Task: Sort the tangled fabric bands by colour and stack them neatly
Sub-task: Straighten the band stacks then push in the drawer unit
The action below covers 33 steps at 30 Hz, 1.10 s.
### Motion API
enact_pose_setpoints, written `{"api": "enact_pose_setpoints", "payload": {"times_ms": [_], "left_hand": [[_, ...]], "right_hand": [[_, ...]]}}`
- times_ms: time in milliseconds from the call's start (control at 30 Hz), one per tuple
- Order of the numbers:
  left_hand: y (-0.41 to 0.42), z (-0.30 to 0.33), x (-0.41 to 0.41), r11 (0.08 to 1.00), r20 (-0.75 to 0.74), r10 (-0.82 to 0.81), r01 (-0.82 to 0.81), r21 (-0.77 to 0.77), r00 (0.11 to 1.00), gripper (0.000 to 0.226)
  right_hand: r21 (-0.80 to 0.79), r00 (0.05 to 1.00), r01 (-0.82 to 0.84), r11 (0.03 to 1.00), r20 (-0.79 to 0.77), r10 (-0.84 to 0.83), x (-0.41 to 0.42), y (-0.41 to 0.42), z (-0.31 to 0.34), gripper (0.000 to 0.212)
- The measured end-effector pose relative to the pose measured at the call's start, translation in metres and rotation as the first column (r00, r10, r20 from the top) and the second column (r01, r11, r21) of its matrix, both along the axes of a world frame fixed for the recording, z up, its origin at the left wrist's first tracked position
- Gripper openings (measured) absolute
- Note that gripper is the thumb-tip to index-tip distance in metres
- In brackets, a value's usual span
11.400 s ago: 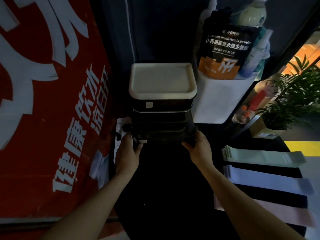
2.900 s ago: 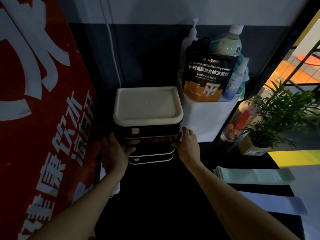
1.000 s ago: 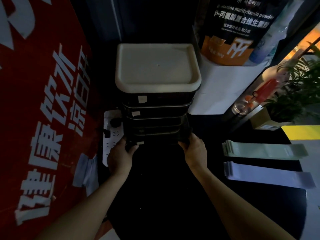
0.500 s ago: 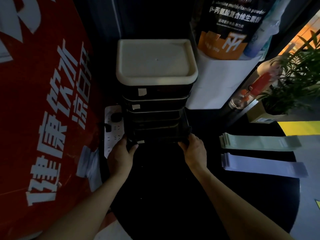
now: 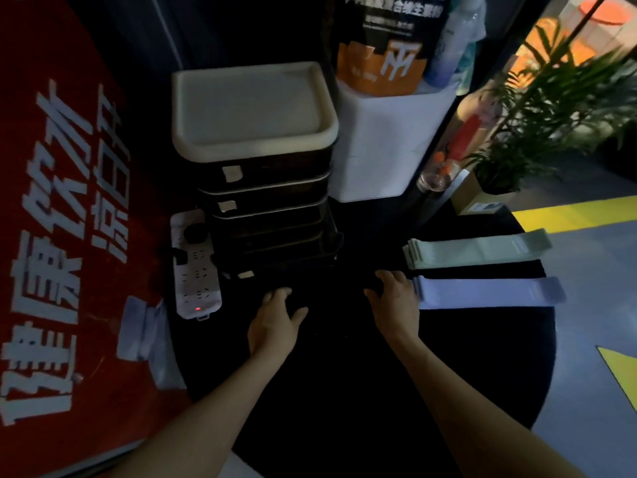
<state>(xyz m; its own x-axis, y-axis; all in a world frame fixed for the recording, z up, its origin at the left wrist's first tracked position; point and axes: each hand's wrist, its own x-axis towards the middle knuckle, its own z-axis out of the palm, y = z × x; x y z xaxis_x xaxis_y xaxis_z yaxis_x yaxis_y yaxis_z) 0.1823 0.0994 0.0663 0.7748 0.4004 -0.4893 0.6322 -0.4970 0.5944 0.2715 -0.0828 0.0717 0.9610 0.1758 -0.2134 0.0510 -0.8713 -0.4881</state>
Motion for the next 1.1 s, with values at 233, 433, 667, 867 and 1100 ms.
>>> {"api": "enact_pose_setpoints", "payload": {"times_ms": [233, 433, 667, 867, 1100], "left_hand": [[-0.062, 0.000, 0.039, 0.985, -0.055, -0.170, 0.167, -0.048, 0.984, 0.039], [-0.125, -0.013, 0.077, 0.982, -0.106, -0.177, 0.169, -0.082, 0.979, 0.039], [-0.194, -0.037, 0.106, 0.994, -0.079, 0.067, -0.073, -0.083, 0.995, 0.043], [-0.211, -0.046, 0.129, 0.925, -0.189, 0.263, -0.303, -0.229, 0.946, 0.043], [-0.211, -0.044, 0.134, 0.827, -0.250, 0.317, -0.396, -0.400, 0.915, 0.047]], "right_hand": [[0.016, 0.993, 0.121, 0.993, 0.017, -0.121, 0.013, -0.074, -0.012, 0.031], [-0.077, 0.992, 0.122, 0.989, -0.003, -0.123, 0.042, -0.138, -0.029, 0.037], [-0.111, 0.996, 0.085, 0.990, -0.010, -0.087, 0.062, -0.176, -0.046, 0.029], [-0.089, 1.000, -0.007, 0.996, 0.024, 0.009, 0.066, -0.188, -0.047, 0.027], [-0.034, 0.999, -0.029, 0.999, -0.017, 0.028, 0.068, -0.193, -0.043, 0.019]]}}
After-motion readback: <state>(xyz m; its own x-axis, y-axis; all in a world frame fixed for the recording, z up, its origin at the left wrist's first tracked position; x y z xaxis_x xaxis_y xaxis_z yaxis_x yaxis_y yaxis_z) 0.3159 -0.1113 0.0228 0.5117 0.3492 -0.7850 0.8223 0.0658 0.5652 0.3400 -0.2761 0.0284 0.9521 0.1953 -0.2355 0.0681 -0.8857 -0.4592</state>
